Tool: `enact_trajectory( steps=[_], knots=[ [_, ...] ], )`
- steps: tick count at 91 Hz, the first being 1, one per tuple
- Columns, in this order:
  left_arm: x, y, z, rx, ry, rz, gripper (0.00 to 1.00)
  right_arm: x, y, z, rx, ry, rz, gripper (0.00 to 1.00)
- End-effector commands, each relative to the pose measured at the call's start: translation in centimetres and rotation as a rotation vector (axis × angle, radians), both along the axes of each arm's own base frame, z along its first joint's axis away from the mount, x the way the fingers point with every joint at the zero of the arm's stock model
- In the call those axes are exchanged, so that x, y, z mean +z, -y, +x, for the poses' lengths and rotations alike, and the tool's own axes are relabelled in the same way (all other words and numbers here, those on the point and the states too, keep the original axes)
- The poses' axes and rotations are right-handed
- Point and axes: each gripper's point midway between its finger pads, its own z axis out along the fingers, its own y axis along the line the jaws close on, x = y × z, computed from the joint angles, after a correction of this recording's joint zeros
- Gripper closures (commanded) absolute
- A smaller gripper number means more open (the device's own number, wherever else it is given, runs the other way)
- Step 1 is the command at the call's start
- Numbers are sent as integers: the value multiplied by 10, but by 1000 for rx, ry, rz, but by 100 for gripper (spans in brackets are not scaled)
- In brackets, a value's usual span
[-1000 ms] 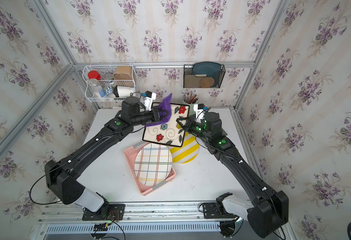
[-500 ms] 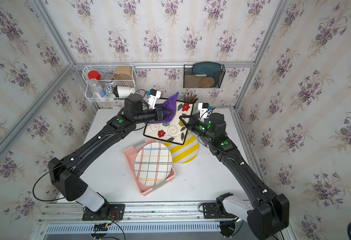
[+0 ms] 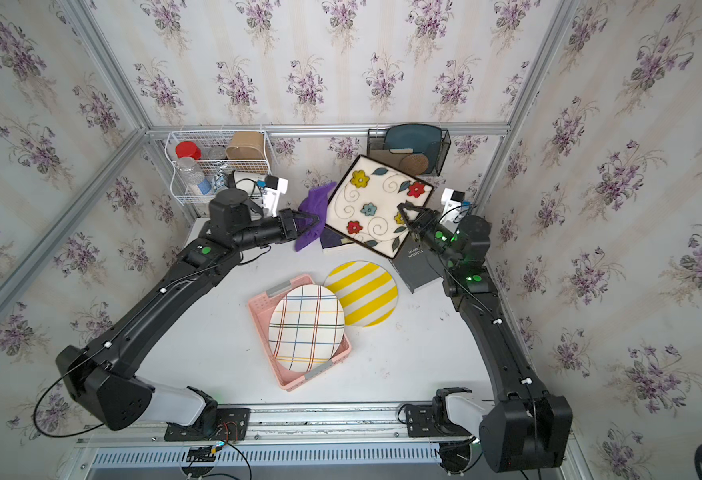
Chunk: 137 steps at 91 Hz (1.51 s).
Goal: Wipe the wet plate dry
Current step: Wipe the plate with towel.
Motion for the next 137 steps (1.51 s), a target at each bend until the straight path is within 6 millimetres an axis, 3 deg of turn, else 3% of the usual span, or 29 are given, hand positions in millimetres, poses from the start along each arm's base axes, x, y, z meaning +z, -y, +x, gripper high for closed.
enact_trajectory(
  steps=[1, 11, 18, 42, 47, 58, 65, 73, 84, 87, 92, 99, 105, 114, 123, 127, 137],
  knots=[
    [90, -13, -15, -75, 55, -329, 100, 96, 5, -48, 102, 337, 208, 100],
    [134, -11, -17, -146, 81, -470, 100, 114, 7, -58, 178, 414, 339, 100],
    [154, -13, -20, -185, 88, -555, 100, 118, -3, -62, 244, 444, 370, 100],
    [175, -8, -24, -261, 88, -701, 100, 111, -55, -64, 371, 436, 383, 100],
    [175, -1, -27, -272, 79, -701, 100, 114, -69, -67, 404, 447, 380, 100],
    [178, 25, -42, -332, 61, -740, 100, 110, -89, -54, 424, 397, 391, 100],
    [180, 49, -56, -402, 44, -764, 100, 123, -84, -39, 389, 413, 414, 100],
    [181, 66, -68, -457, 33, -783, 100, 140, -58, -11, 296, 440, 431, 100],
    [191, 50, -65, -422, 54, -848, 100, 158, -8, 4, 202, 495, 473, 100],
    [198, 43, -66, -416, 71, -860, 100, 157, -4, 2, 204, 496, 471, 100],
    [209, 33, -66, -408, 102, -873, 100, 152, -7, -4, 220, 494, 458, 100],
    [220, 28, -68, -411, 129, -876, 100, 135, -34, -18, 279, 451, 430, 100],
    [221, 34, -67, -426, 129, -862, 100, 124, -61, -34, 332, 427, 429, 100],
    [212, 52, -69, -451, 107, -834, 100, 131, -78, -39, 354, 443, 412, 100],
    [198, 76, -76, -487, 64, -808, 100, 159, -65, -26, 318, 500, 425, 100],
    [194, 84, -79, -508, 52, -803, 100, 173, -50, -20, 295, 537, 437, 100],
    [198, 76, -81, -510, 66, -839, 100, 181, -20, -9, 258, 560, 456, 100]
  ],
)
